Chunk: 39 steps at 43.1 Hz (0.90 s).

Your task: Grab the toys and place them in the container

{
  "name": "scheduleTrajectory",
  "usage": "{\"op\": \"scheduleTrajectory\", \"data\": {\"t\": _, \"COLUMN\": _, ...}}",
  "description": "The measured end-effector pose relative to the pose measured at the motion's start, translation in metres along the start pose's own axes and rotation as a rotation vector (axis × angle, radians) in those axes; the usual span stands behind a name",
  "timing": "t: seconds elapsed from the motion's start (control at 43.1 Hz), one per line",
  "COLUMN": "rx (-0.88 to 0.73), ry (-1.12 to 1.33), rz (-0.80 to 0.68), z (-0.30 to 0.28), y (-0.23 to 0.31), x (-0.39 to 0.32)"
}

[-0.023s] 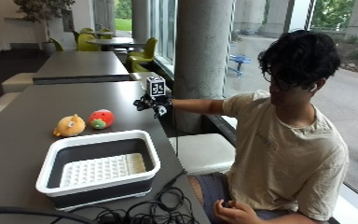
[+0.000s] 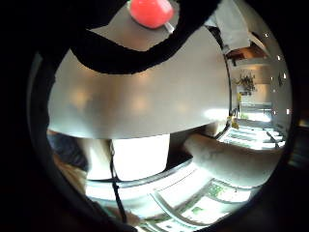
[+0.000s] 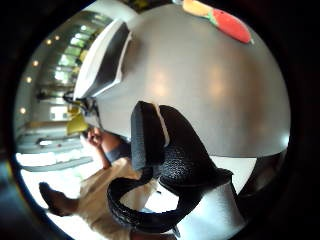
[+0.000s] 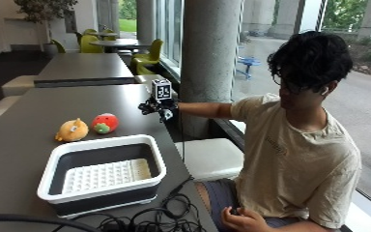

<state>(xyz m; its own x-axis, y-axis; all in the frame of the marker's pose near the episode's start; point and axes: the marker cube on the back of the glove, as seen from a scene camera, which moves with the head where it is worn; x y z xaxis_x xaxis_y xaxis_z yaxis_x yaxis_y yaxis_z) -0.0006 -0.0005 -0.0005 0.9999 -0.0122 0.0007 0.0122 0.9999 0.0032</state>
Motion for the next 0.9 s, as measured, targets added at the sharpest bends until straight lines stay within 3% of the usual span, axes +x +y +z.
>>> {"op": "scheduleTrajectory", "data": {"t": 0.58, "rx": 0.042, "ry": -0.071, "rz": -0.020, "z": -0.001, "y": -0.014, "x": -0.007}}
{"op": "scheduleTrajectory", "data": {"t": 0.765, "rx": 0.149, "ry": 0.027, "rz": -0.045, "z": -0.017, "y": -0.051, "x": -0.007}}
{"op": "scheduleTrajectory", "data": {"t": 0.904, "rx": 0.143, "ry": 0.026, "rz": -0.007, "z": -0.028, "y": -0.090, "x": -0.008}}
